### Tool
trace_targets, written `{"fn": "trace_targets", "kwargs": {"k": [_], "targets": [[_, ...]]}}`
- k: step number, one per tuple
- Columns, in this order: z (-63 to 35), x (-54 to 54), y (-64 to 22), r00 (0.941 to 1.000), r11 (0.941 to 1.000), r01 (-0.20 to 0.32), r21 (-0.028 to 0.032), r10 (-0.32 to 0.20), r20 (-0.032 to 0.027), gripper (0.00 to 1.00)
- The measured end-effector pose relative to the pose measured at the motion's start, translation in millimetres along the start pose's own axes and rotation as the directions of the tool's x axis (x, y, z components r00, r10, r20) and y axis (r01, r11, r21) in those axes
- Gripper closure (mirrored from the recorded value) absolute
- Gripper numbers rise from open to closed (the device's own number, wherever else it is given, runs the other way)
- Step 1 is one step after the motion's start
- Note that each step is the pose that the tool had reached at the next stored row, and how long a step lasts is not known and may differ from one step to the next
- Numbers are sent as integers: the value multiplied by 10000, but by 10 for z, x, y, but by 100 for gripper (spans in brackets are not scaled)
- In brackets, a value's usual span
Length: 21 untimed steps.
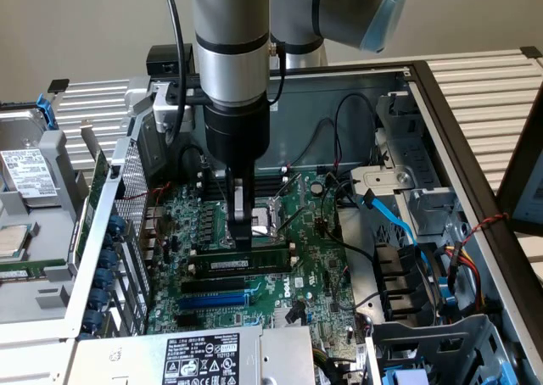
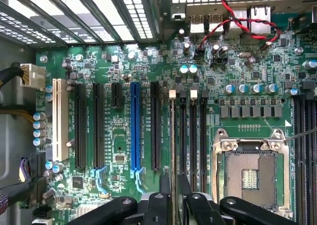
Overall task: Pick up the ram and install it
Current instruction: 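Insert the ram into the slot, then press down the ram until it locks into place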
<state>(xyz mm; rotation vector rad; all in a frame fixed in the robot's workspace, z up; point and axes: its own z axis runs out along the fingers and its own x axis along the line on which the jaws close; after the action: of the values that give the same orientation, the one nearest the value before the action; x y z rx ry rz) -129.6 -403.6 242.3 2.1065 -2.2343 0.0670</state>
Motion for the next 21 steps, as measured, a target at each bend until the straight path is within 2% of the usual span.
{"fn": "trace_targets", "kwargs": {"k": [2,3,5,16,21], "targets": [[0,0,0,10000,10000,0,1,0,2,81],[0,0,0,10000,10000,1,1,-1,1,88],[-1,1,0,10000,10000,1,0,-1,-1,90],[-2,1,0,10000,10000,1,-1,-1,-4,90],[-2,-7,0,10000,10000,-1,1,1,-44,90]]}}
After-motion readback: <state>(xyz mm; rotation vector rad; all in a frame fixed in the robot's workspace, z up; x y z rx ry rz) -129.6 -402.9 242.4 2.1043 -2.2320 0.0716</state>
